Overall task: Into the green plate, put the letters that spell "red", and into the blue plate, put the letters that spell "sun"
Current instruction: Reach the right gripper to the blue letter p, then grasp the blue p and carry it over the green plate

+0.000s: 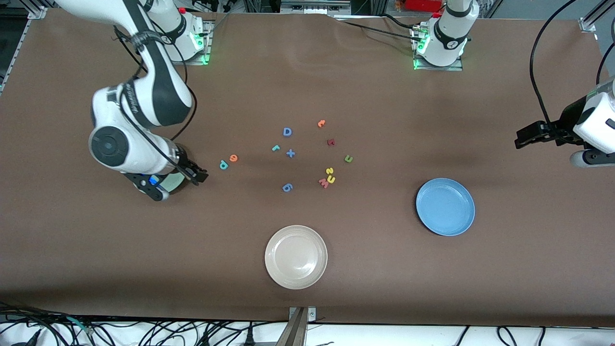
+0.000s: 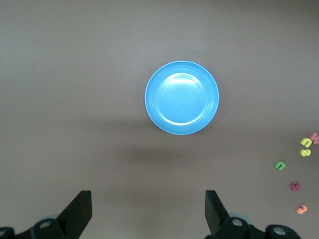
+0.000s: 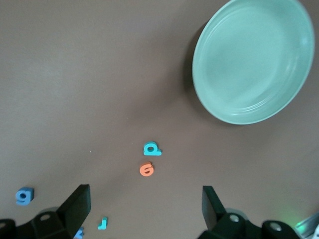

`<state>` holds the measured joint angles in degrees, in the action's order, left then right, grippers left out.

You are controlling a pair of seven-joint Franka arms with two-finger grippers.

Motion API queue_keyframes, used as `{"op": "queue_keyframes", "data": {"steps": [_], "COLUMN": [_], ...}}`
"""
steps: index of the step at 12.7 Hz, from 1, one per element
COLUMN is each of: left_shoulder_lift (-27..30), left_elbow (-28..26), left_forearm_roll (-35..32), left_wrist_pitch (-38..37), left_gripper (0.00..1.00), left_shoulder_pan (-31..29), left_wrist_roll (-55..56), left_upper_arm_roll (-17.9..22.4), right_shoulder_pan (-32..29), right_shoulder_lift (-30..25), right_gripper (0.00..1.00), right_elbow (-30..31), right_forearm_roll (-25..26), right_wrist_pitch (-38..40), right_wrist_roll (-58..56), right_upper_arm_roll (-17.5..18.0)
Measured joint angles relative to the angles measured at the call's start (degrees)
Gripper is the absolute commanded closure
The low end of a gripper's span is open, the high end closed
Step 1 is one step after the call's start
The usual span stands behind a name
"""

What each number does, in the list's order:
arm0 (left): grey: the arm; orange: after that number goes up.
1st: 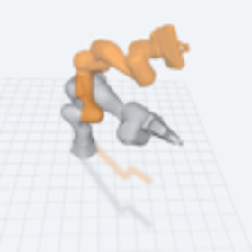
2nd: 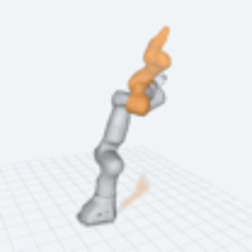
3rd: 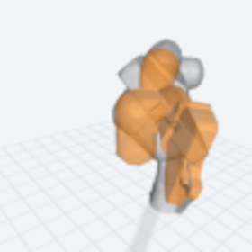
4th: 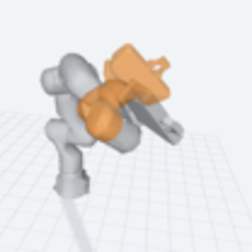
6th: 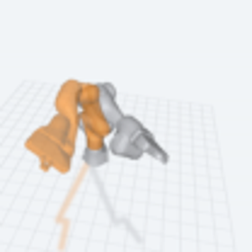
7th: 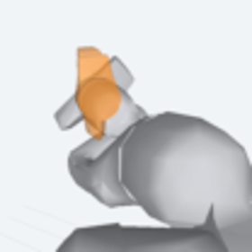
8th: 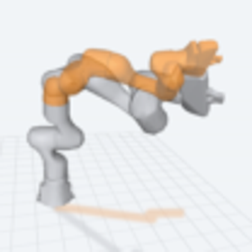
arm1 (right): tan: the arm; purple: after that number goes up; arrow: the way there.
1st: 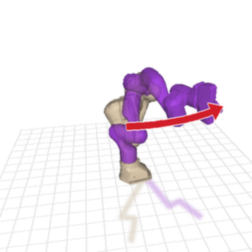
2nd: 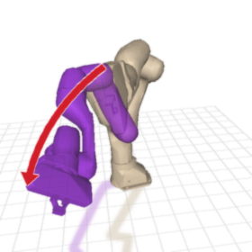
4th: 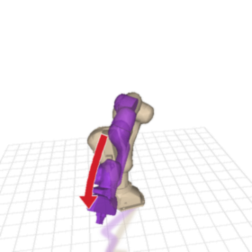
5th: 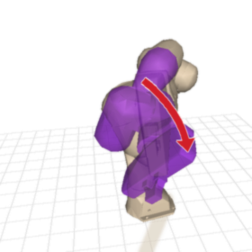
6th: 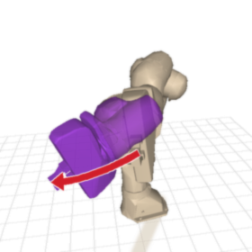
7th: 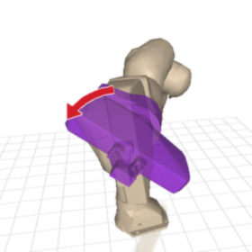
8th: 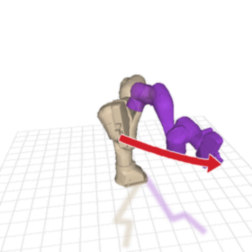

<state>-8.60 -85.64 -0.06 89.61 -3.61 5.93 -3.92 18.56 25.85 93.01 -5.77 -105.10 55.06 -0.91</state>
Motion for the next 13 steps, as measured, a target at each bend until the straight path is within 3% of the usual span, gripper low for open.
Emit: {"op": "queue_keyframes", "data": {"steps": [13], "left_shoulder_lift": [-0.4], "left_elbow": [-0.1], "left_forearm_roll": [0.0], "left_wrist_pitch": [-0.2], "left_gripper": [0.00], "left_shoulder_pan": [0.1], "left_wrist_roll": [-0.1], "left_upper_arm_roll": [-0.1], "right_shoulder_pan": [1.2], "right_shoulder_lift": [2.3], "right_gripper": [0.01], "right_elbow": [19.3], "right_forearm_roll": [-1.1], "right_wrist_pitch": [-25.0], "right_wrist_roll": [5.2], "right_upper_arm_roll": [1.8]}}
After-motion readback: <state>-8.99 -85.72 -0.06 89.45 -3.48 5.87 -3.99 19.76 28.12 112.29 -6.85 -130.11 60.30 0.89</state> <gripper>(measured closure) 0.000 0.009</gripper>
